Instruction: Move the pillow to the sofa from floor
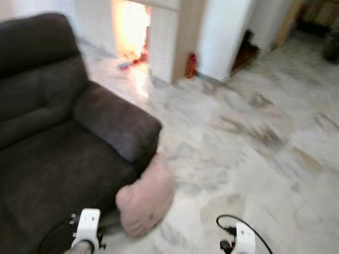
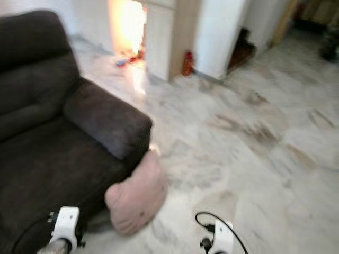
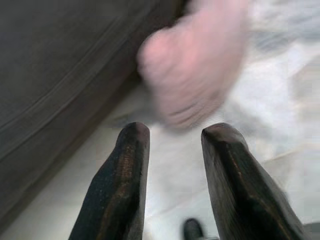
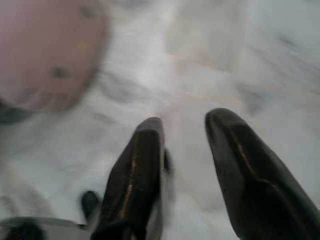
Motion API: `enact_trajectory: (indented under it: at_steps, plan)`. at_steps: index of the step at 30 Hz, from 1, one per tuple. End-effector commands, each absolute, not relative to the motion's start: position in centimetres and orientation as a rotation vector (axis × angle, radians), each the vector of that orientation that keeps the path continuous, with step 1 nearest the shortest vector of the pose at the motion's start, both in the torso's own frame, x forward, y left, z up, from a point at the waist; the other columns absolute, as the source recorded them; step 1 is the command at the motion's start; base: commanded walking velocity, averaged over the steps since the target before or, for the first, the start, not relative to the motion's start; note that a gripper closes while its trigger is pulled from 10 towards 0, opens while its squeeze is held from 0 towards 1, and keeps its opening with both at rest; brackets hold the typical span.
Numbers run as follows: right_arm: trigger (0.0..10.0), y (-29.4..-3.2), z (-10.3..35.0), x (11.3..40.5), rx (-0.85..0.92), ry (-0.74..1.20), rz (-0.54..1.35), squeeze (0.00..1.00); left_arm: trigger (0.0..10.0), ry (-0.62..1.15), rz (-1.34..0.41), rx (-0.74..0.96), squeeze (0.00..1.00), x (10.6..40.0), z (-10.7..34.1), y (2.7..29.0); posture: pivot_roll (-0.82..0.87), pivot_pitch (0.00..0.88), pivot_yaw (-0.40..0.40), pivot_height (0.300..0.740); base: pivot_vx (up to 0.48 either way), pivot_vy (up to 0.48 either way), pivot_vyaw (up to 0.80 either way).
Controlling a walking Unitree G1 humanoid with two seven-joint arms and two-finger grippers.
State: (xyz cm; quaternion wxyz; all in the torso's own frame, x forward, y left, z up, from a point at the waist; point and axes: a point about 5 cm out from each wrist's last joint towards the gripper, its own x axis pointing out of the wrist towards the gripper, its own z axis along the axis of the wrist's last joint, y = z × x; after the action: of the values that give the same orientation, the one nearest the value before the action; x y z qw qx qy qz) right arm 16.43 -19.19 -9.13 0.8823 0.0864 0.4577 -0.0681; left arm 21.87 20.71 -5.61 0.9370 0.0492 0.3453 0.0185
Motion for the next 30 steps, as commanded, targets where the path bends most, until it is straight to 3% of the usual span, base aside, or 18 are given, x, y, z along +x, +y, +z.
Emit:
enact_trajectory:
  at_steps: [1,12,30]
  plan:
    - [10.0,-18.82,-8.78,17.29,0.192,0.921,-0.140,0.00,10.0,0.740,0.048,0.106,0.00,21.14,-5.99,21.34,0.02,0.000,-0.047,0.736,0.000,0.000,0.00]
    - [10.0,-18.80,-8.63,17.56,0.182,0.906,-0.129,0.00,10.0,0.738,0.072,0.086,0.00,21.12,-6.02,21.29,0.02,0.000,-0.050,0.736,0.000,0.000,0.10]
    - [10.0,-18.80,-8.60,17.64,0.176,0.905,-0.124,0.00,10.0,0.735,0.076,0.078,0.00,21.26,-5.97,21.16,0.02,0.000,-0.050,0.736,0.000,0.000,0.80]
